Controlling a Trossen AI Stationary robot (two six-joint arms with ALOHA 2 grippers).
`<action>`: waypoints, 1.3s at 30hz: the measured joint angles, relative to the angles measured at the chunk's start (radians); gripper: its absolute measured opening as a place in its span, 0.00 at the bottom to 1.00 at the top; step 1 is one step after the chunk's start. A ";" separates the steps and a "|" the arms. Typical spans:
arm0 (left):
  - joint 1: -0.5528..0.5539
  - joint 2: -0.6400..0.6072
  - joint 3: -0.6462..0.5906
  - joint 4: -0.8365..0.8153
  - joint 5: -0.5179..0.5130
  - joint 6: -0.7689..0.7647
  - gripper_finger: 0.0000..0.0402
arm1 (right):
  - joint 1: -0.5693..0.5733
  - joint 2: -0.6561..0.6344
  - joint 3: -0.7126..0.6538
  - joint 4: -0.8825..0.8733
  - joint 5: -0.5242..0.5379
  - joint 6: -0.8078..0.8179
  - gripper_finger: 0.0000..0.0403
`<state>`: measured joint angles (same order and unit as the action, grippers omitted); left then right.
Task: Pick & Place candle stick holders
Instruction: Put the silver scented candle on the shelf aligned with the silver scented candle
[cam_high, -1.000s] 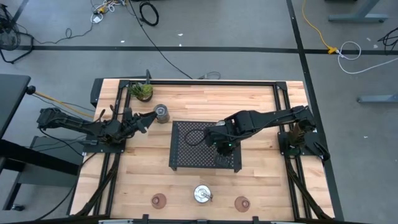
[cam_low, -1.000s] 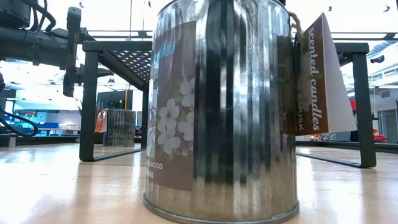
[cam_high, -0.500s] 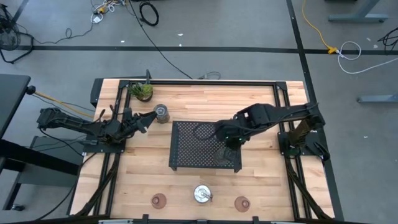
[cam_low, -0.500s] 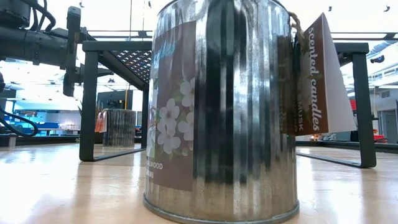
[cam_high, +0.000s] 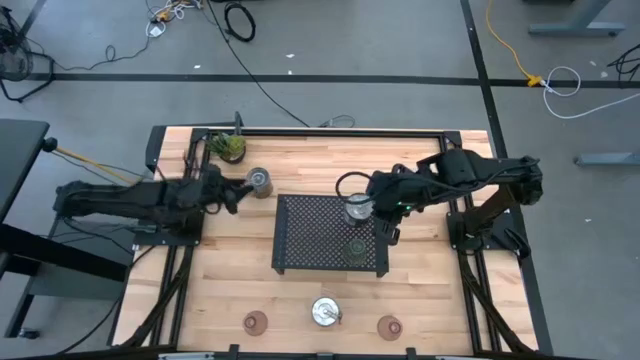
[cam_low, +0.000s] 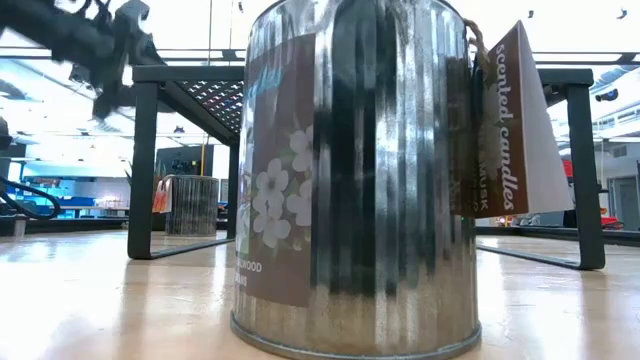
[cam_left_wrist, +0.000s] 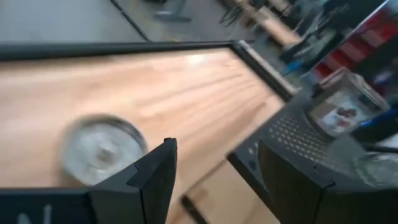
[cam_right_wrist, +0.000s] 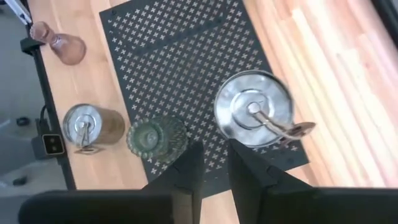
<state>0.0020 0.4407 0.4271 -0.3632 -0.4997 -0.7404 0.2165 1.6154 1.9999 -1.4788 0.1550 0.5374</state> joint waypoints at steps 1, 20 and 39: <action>0.028 0.014 0.062 -0.063 0.024 0.026 0.57 | 0.000 -0.004 0.000 0.000 0.009 -0.004 0.18; 0.340 0.523 0.523 -0.508 0.461 0.206 0.79 | 0.001 -0.024 0.000 -0.018 -0.019 -0.152 0.18; 0.582 0.792 0.523 -0.512 0.549 0.357 0.89 | 0.001 -0.188 0.001 -0.082 0.022 -0.160 0.18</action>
<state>0.5841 1.2323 0.9503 -0.8751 0.0498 -0.3837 0.2178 1.4269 2.0006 -1.5609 0.1770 0.3772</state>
